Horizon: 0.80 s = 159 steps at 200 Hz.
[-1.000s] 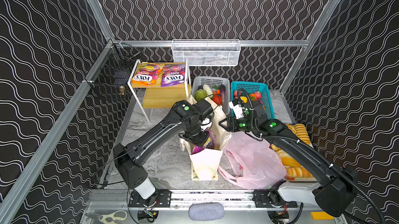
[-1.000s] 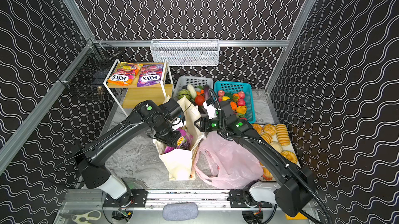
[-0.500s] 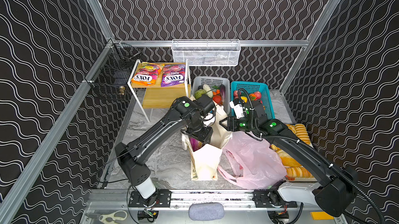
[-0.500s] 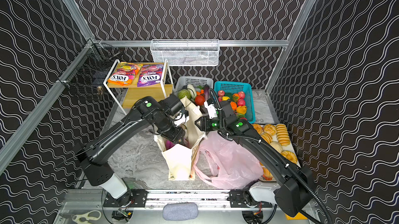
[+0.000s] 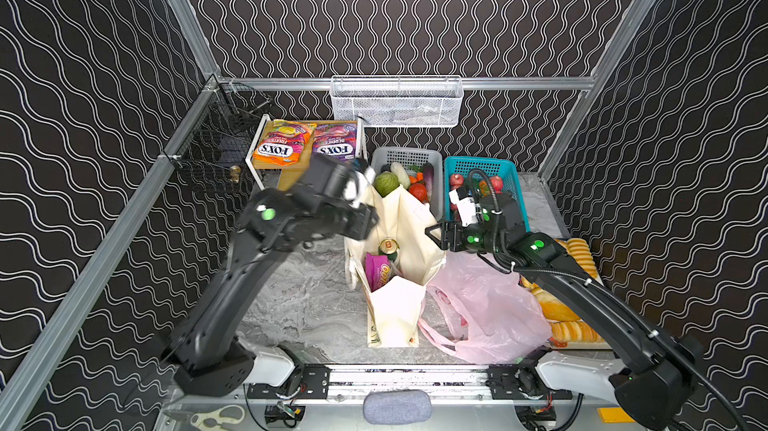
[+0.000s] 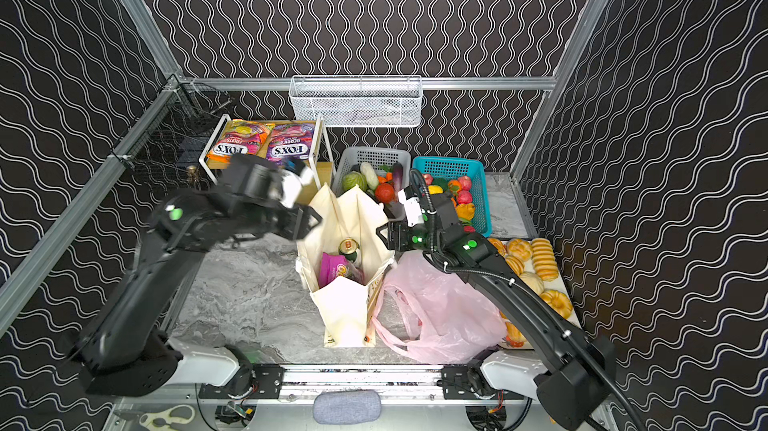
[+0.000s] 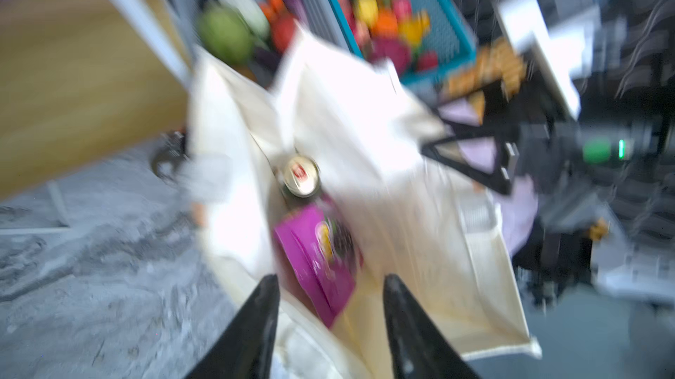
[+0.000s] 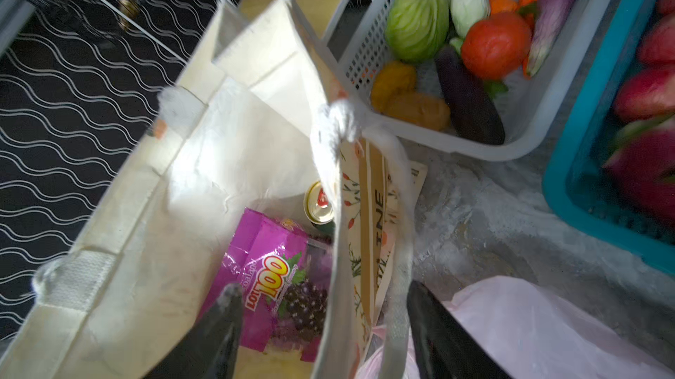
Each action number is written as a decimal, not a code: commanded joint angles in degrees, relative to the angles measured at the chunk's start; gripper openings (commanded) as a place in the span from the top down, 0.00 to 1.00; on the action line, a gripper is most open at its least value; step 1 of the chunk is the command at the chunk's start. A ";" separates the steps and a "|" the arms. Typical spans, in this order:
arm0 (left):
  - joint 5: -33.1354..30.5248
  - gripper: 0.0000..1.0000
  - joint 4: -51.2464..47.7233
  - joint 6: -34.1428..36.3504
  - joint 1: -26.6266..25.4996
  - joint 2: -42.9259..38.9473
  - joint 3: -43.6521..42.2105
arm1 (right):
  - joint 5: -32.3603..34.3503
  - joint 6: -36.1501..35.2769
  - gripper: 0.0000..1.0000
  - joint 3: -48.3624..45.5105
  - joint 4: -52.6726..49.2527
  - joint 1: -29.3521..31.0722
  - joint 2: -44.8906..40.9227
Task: Place the mixed food into the grocery bags and tie them
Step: 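Carry the purple bag with left gripper and lower it into the tote bag, then reach left gripper up to the purple FOXS berries candy bag on shelf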
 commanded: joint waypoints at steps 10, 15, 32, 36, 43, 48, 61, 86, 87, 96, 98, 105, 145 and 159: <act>5.49 0.46 9.60 0.71 11.08 -0.54 1.33 | 1.52 0.49 0.26 -2.34 8.34 0.05 -4.43; 6.75 0.46 9.77 0.62 13.22 -0.01 1.97 | 1.45 0.49 0.26 -2.69 9.04 0.03 -5.21; 11.26 0.45 10.13 0.33 20.43 2.56 5.15 | 1.60 0.23 0.25 -2.80 9.50 0.05 -6.74; 12.37 0.45 10.27 0.14 22.15 3.17 5.81 | 1.53 0.18 0.25 -2.68 9.36 0.03 -7.06; 14.07 0.44 10.83 -0.34 25.13 4.30 6.82 | 1.48 0.05 0.25 -2.51 9.09 0.08 -7.36; 14.81 0.44 11.21 -1.08 27.08 5.21 7.59 | 1.38 -0.10 0.25 -2.42 8.96 0.04 -7.57; 18.16 0.45 13.09 -4.06 32.01 7.87 9.17 | 0.97 0.05 0.25 -2.79 9.37 0.07 -7.92; 24.58 0.47 17.28 -7.35 35.87 14.27 12.30 | 0.55 0.58 0.25 -3.19 10.45 0.03 -8.31; 24.69 0.47 17.44 -7.41 35.95 14.60 12.38 | 0.55 0.58 0.25 -3.18 10.45 0.08 -8.29; 25.95 0.47 18.59 -7.86 36.29 16.62 13.02 | 0.64 0.57 0.25 -2.97 10.14 0.03 -8.44; 26.30 0.47 18.82 -8.04 36.38 17.00 13.08 | 0.64 0.58 0.25 -2.92 10.04 0.07 -8.38; 27.87 0.47 19.85 -8.47 36.49 18.25 13.30 | 0.64 0.53 0.25 -2.71 9.71 0.05 -8.40; 32.27 0.49 23.30 -10.94 36.49 22.52 12.78 | 0.55 0.49 0.25 -2.45 9.35 0.09 -8.41; 31.17 0.48 24.68 -11.54 36.50 22.57 11.30 | 0.47 0.75 0.25 -2.52 9.22 0.09 -8.18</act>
